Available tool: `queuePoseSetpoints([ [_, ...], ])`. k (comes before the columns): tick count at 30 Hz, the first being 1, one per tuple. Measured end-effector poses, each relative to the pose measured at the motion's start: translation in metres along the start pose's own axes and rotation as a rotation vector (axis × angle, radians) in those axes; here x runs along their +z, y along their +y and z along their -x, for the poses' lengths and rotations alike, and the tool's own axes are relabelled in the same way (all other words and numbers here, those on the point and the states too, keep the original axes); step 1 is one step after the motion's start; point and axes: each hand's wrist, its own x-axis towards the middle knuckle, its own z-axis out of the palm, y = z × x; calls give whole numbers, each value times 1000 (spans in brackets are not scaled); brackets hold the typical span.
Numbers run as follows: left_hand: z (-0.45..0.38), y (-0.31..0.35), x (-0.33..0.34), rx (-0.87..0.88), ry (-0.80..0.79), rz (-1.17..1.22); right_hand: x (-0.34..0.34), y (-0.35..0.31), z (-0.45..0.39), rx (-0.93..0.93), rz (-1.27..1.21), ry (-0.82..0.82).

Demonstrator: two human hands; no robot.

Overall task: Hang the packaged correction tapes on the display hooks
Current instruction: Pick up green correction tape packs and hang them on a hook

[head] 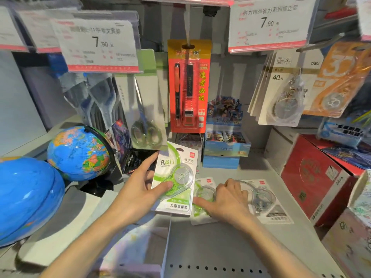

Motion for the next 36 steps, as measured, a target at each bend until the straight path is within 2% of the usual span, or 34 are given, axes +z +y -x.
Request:
queuePoseSetpoints([
  [11, -5, -1, -8, 15, -7, 7, 5, -21, 2, 30, -135, 28],
  [17, -7, -2, -16, 13, -25, 23, -8, -14, 7, 26, -527, 13],
  [24, -4, 1, -18, 12, -82, 90, -32, 16, 22, 135, -931, 53],
  [32, -1, -4, -1, -40, -165, 71, -62, 41, 67, 116, -1035, 149],
  [36, 5, -1, 13, -22, -212, 66, -81, 56, 87, 66, -1007, 166],
])
